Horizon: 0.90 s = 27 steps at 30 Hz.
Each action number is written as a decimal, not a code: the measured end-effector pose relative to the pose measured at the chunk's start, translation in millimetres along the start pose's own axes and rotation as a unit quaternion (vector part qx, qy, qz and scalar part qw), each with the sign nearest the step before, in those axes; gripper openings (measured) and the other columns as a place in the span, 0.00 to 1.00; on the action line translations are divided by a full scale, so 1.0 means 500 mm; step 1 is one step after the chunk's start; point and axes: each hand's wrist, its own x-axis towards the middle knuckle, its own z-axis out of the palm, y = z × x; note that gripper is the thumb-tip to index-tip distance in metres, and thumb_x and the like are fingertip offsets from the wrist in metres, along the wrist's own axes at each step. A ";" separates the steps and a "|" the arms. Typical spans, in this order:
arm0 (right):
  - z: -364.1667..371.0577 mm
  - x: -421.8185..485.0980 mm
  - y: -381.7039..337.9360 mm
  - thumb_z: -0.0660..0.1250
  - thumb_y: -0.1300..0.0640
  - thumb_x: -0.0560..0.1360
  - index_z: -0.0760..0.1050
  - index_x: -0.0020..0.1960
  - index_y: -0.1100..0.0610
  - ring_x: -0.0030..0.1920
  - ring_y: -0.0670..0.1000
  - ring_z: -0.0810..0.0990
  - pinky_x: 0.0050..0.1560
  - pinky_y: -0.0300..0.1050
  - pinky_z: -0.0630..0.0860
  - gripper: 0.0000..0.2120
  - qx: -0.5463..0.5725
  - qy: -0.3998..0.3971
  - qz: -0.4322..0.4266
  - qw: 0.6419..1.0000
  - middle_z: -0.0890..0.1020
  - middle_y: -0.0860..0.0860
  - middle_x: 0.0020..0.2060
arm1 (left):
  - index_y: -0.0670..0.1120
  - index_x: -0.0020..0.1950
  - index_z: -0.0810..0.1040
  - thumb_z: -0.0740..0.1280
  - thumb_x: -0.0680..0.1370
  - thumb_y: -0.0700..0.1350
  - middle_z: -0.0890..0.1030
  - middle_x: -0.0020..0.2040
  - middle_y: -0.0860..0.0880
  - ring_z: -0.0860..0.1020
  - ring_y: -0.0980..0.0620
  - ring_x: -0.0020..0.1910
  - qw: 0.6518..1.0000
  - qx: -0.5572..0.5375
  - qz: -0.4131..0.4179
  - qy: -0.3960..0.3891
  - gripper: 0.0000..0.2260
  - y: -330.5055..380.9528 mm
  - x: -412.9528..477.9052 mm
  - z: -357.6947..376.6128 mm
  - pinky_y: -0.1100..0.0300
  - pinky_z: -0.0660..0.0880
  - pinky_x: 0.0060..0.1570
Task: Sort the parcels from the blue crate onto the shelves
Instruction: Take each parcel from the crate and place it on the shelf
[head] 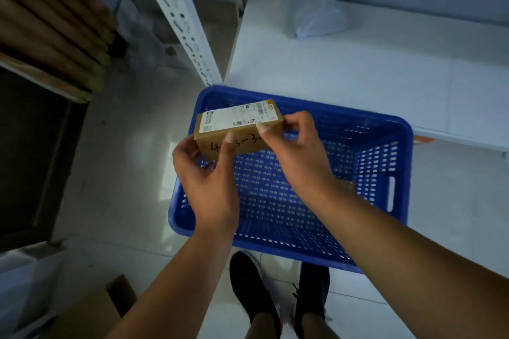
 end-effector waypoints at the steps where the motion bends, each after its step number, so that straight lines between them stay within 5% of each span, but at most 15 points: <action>1: -0.018 -0.021 -0.025 0.74 0.43 0.79 0.72 0.59 0.45 0.59 0.41 0.82 0.49 0.33 0.74 0.15 0.015 0.005 -0.002 1.000 0.82 0.44 0.61 | 0.55 0.70 0.70 0.77 0.76 0.55 0.76 0.66 0.57 0.77 0.62 0.66 0.999 0.007 0.026 -0.019 0.25 0.028 -0.015 0.002 0.62 0.77 0.67; 6: -0.093 -0.112 -0.112 0.77 0.40 0.76 0.72 0.62 0.47 0.61 0.45 0.85 0.56 0.39 0.81 0.22 0.075 0.021 -0.010 0.997 0.83 0.45 0.63 | 0.52 0.75 0.68 0.76 0.72 0.61 0.70 0.70 0.52 0.75 0.56 0.69 0.992 0.021 0.104 -0.075 0.35 0.158 -0.096 0.005 0.57 0.75 0.69; 8: -0.136 -0.154 -0.147 0.77 0.40 0.76 0.72 0.64 0.47 0.62 0.46 0.85 0.59 0.41 0.81 0.23 0.084 0.040 -0.017 0.996 0.83 0.45 0.64 | 0.52 0.73 0.69 0.75 0.76 0.58 0.71 0.70 0.51 0.76 0.55 0.68 0.989 0.009 0.114 -0.091 0.29 0.210 -0.134 0.005 0.53 0.76 0.70; 13: -0.264 -0.264 -0.228 0.76 0.41 0.77 0.73 0.63 0.42 0.61 0.43 0.85 0.64 0.51 0.82 0.19 0.102 0.107 -0.019 0.989 0.84 0.41 0.62 | 0.53 0.70 0.72 0.72 0.81 0.48 0.72 0.64 0.57 0.74 0.62 0.64 0.966 0.059 0.191 -0.163 0.19 0.318 -0.250 0.009 0.62 0.75 0.64; 16: -0.358 -0.322 -0.266 0.76 0.48 0.79 0.73 0.60 0.41 0.58 0.43 0.87 0.63 0.54 0.84 0.15 0.115 0.143 -0.036 0.982 0.85 0.40 0.59 | 0.53 0.72 0.71 0.71 0.81 0.52 0.72 0.65 0.56 0.75 0.56 0.66 0.948 0.061 0.231 -0.210 0.21 0.363 -0.327 0.031 0.50 0.77 0.65; 21: -0.541 -0.400 -0.301 0.74 0.54 0.80 0.72 0.63 0.45 0.52 0.28 0.83 0.46 0.27 0.80 0.16 0.141 0.194 -0.067 0.968 0.83 0.34 0.56 | 0.56 0.71 0.70 0.70 0.78 0.55 0.73 0.68 0.54 0.75 0.56 0.68 0.928 0.029 0.254 -0.273 0.22 0.423 -0.470 0.118 0.58 0.77 0.64; 24: -0.658 -0.416 -0.290 0.74 0.53 0.80 0.73 0.65 0.48 0.54 0.26 0.80 0.46 0.23 0.77 0.17 0.137 0.227 -0.085 0.961 0.82 0.38 0.63 | 0.57 0.70 0.71 0.70 0.80 0.50 0.75 0.69 0.55 0.76 0.58 0.68 0.926 0.005 0.239 -0.294 0.20 0.438 -0.560 0.200 0.69 0.76 0.58; 27: -0.775 -0.424 -0.268 0.74 0.54 0.80 0.73 0.66 0.48 0.57 0.30 0.80 0.47 0.22 0.76 0.17 0.133 0.239 -0.096 0.957 0.83 0.39 0.63 | 0.54 0.70 0.73 0.70 0.82 0.47 0.77 0.68 0.55 0.76 0.59 0.69 0.927 -0.015 0.238 -0.291 0.17 0.437 -0.648 0.283 0.65 0.75 0.64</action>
